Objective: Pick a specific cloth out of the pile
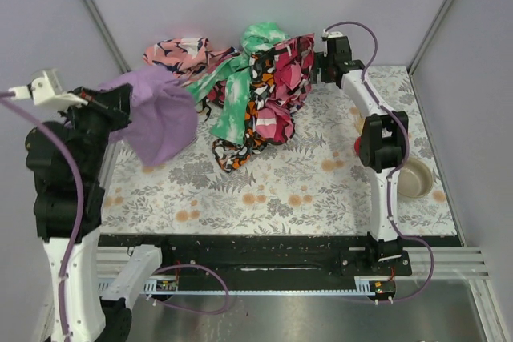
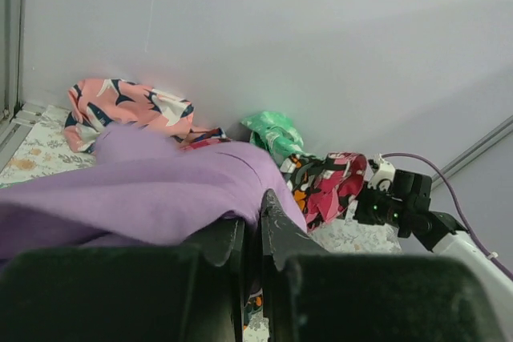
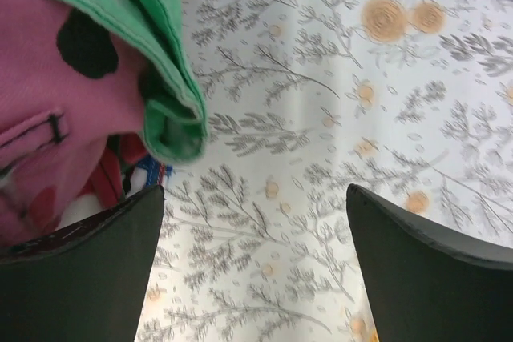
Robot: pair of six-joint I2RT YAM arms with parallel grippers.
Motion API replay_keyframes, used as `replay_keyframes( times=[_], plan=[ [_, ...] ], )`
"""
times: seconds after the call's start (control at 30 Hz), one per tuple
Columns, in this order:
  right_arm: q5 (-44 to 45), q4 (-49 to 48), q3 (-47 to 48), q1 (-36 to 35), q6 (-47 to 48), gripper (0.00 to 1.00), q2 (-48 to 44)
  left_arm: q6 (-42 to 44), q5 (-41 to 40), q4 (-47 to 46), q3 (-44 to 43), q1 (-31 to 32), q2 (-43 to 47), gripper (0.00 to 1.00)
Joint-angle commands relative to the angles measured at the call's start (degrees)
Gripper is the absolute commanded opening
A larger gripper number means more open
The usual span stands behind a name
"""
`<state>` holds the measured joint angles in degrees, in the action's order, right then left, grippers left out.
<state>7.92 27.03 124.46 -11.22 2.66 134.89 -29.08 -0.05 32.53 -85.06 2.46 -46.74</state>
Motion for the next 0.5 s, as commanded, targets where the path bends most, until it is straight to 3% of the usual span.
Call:
replay_keyframes(
  times=[0.0, 0.13, 0.33, 0.47],
  plan=[
    [5.3, -1.1, -5.2, -0.1, -1.6, 0.99, -11.2, -1.9, -0.4, -5.9, 3.1, -0.2, 5.2, 0.0],
    [7.6, -6.2, -15.5, 0.1, -4.9, 0.99, -20.6, -5.2, -1.1, -5.5, 11.8, -0.1, 6.0, 0.0],
    [6.2, -14.5, -33.9, 0.1, -11.3, 0.99, -36.0, -7.4, 7.2, -11.6, 20.1, -0.1, 1.4, 0.0],
    [3.7, -22.7, -48.8, 0.1, -18.4, 1.0, -46.0, -9.8, 2.1, -15.1, 31.8, -0.1, 1.6, 0.0]
  ],
)
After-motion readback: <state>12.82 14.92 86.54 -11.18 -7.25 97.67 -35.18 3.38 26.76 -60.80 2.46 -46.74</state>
